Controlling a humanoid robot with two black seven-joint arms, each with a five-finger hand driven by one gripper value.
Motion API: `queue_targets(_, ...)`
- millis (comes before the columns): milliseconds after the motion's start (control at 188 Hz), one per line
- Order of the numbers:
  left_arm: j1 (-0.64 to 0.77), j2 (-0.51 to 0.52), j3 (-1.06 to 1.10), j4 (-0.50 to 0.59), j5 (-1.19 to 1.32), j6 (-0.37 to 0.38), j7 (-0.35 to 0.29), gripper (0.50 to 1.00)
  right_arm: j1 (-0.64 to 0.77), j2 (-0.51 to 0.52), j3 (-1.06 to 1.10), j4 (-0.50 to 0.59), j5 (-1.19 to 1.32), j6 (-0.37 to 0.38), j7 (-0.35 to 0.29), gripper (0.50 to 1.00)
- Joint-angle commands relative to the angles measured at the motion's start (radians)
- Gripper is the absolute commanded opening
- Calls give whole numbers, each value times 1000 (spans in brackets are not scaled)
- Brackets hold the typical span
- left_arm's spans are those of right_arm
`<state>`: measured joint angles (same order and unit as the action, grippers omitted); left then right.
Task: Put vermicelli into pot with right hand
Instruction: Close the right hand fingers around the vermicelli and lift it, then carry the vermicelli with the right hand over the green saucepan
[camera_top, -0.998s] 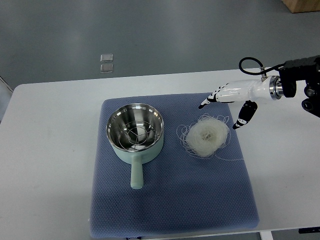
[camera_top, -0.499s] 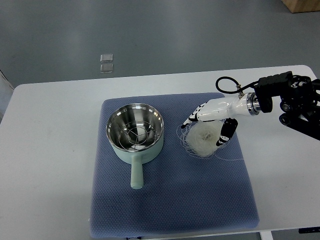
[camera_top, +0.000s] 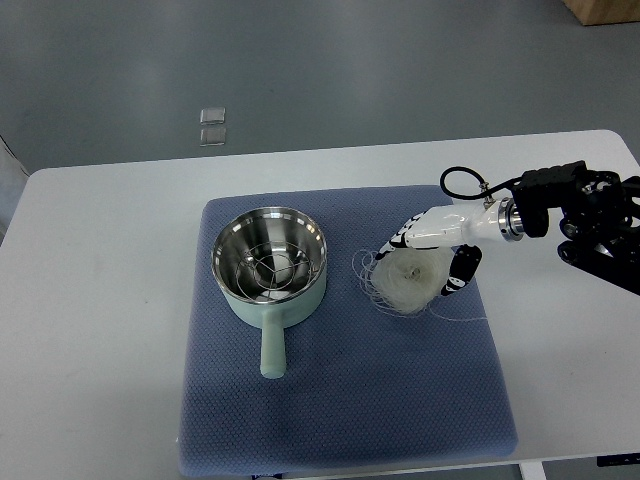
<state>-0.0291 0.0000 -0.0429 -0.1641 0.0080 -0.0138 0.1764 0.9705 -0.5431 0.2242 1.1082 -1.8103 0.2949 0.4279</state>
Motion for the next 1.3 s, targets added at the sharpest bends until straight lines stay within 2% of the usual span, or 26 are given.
queue_targets(0,0,0,0,0,1,0,0,1000,-1,0,0,-1,2,0,2,915)
queue_targets(212,0,0,0,0,0,0,0,1000,-7,2,0,-1,2,-2,2,901)
queue_targets(350,0,0,0,0,0,0,0,1000,-10,26,0,-1,2,3,2,852)
queue_targets(414,0,0,0,0,1,0,0,1000,-9,28,0,-1,2,6,2,801)
queue_targets(473,0,0,0,0,0,0,0,1000,-7,26,0,-1,0,9,2,774)
queue_targets(568,0,0,0,0,0,0,0,1000,-6,26,0,-1,0,12,2,672)
queue_targets(658,0,0,0,0,0,0,0,1000,-4,26,0,-1,0,12,2,541)
queue_targets(706,0,0,0,0,0,0,0,1000,-3,26,1,-1,0,12,2,502)
queue_targets(897,0,0,0,0,0,0,0,1000,10,15,21,-1,14,10,3,500)
queue_targets(1296,0,0,2,0,0,0,0,1000,163,-17,69,-1,57,38,14,507)
